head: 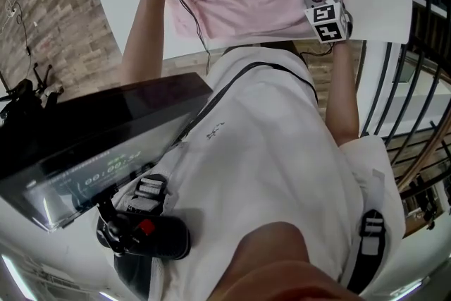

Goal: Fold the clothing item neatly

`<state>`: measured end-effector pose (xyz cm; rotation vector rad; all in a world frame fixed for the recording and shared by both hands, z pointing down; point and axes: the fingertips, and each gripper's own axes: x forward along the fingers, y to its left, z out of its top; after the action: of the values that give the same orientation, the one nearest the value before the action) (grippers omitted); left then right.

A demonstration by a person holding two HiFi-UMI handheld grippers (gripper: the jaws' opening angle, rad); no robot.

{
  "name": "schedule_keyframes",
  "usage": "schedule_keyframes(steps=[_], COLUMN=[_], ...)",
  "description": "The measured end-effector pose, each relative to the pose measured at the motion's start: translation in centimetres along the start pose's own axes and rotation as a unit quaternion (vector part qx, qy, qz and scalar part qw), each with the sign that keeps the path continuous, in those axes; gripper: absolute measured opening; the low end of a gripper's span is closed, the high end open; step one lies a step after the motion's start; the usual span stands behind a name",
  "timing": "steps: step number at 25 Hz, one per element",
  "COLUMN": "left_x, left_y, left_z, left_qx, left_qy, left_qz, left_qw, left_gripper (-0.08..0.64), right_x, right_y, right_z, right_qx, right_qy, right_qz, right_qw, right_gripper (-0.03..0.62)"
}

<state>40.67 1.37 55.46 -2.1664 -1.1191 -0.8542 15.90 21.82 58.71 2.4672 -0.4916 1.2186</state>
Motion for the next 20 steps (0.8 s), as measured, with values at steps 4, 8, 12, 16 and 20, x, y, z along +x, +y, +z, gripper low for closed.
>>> schedule_keyframes(steps=[4,8,12,16,20], left_x=[-2.8,-8.3,-12.1,-13.1,-15.4], left_y=[-3.1,-8.9,-15.8,-18.5,-19.4], left_z=[0.0,-1.6,-3.5,-8.1,-12.8], left_qx=[-0.022,-0.054,-0.079,-0.11,-0.156], left_qy=[-0.009,-0.017,-0.009,-0.004,0.015], left_qz=[-0.029,-0.053,-0.075,-0.065,-0.027], left_qw=[0.9993,0.997,0.994,0.9918,0.9873], left_gripper=[0.16,0.158,0.15,0.002,0.002], right_x=[-1.1,-3.9,-5.9,-4.7,-5.1], right_y=[-1.0,0.4,0.6,1.0,0.5], right_z=[-1.3,-2.8,-4.0,-3.4,-3.3], right_qx=[-0.007,0.007,0.015,0.011,0.011], right_qy=[0.009,0.001,-0.01,-0.021,-0.035], right_qz=[-0.003,-0.012,-0.049,-0.064,-0.095], right_qw=[1.0,1.0,0.999,0.998,0.995], right_gripper=[0.143,0.143,0.143,0.141,0.015])
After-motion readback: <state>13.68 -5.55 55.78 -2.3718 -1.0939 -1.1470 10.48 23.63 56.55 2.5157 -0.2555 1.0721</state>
